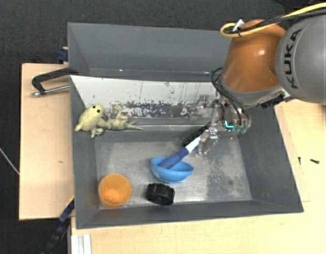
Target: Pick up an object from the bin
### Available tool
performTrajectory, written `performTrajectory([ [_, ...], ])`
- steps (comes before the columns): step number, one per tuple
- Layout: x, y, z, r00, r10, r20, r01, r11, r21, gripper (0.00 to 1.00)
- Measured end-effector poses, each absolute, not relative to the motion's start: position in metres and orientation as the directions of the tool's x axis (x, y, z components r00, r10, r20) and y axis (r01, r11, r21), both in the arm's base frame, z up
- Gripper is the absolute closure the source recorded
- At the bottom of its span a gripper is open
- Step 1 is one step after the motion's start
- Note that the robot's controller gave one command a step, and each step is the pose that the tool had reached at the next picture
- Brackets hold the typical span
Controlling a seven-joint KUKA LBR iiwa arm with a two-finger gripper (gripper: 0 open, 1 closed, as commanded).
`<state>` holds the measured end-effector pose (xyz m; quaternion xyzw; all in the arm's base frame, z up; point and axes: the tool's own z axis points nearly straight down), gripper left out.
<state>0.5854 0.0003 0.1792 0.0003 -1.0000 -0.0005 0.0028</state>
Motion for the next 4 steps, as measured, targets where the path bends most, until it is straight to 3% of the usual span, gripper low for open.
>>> performTrajectory([
  [1, 0.579, 0.008, 0.075, -0.992, 0.123, -0.003, 0.123, 0.992, 0.002, 0.0],
  [2, 0.58, 0.008, 0.076, -0.992, 0.122, -0.01, 0.122, 0.992, 0.002, 1.0],
  [3, 0.589, -0.001, 0.226, -0.999, 0.052, -0.014, 0.052, 0.999, 0.001, 1.0],
  [4, 0.581, -0.039, 0.242, -0.992, 0.122, -0.007, 0.122, 0.993, 0.0, 1.0],
])
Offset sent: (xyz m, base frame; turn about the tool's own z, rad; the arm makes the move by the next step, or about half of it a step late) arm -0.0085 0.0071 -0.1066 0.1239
